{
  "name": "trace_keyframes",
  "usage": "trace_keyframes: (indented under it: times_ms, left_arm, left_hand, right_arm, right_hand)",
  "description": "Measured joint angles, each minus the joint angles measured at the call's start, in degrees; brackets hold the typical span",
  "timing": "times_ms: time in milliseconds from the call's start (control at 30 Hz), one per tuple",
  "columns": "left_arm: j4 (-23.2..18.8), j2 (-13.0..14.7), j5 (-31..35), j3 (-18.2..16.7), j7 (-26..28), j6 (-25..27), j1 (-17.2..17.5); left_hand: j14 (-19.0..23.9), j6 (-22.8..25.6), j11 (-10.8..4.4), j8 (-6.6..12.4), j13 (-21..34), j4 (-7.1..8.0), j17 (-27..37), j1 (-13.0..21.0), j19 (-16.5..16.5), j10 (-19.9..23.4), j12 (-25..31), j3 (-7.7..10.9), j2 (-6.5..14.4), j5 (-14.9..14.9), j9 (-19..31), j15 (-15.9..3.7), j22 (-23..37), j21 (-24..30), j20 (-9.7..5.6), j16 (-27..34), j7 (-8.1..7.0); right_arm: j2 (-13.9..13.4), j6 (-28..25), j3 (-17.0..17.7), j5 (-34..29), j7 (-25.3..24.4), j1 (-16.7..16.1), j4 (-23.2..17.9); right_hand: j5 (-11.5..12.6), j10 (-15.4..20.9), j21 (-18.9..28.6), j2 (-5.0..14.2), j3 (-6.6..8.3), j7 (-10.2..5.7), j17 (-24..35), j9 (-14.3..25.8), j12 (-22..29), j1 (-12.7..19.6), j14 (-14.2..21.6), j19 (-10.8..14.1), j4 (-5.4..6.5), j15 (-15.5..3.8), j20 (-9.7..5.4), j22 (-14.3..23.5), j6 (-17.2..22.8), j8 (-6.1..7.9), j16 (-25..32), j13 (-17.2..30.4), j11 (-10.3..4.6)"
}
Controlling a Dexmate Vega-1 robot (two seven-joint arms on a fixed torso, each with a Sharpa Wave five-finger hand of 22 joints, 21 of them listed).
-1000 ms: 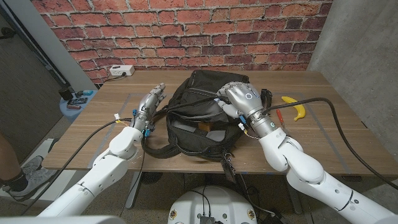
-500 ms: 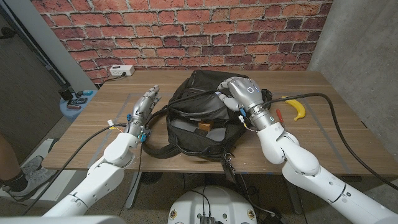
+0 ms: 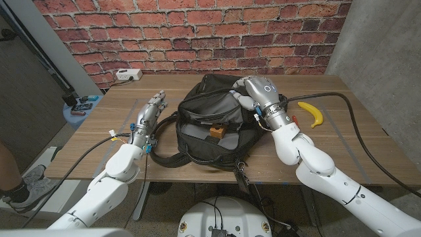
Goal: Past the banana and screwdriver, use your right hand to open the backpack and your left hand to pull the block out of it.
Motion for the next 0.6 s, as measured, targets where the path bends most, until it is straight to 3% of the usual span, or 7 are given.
trace_keyframes:
  times_ms: [600]
  left_arm:
    - [-3.52,0.99,2.26,-1.19,1.37,2.41,1.89]
  left_hand:
    - [2.38,1.21,0.83,0.00,0.06,-0.50,0.07,0.00,1.74,2.04,0.45,0.01,0.00,0.40,0.00,1.54,0.29,0.33,1.74,0.45,0.15]
  right_arm:
    - [1.08,1.42,0.40,6.46,-0.84,4.54,4.24]
  right_hand:
    - [-0.09,-0.01,0.00,0.00,-0.24,-0.01,0.27,-0.10,0.00,0.00,0.00,-0.01,0.24,0.00,0.01,0.00,0.01,0.24,-0.41,0.24,0.41]
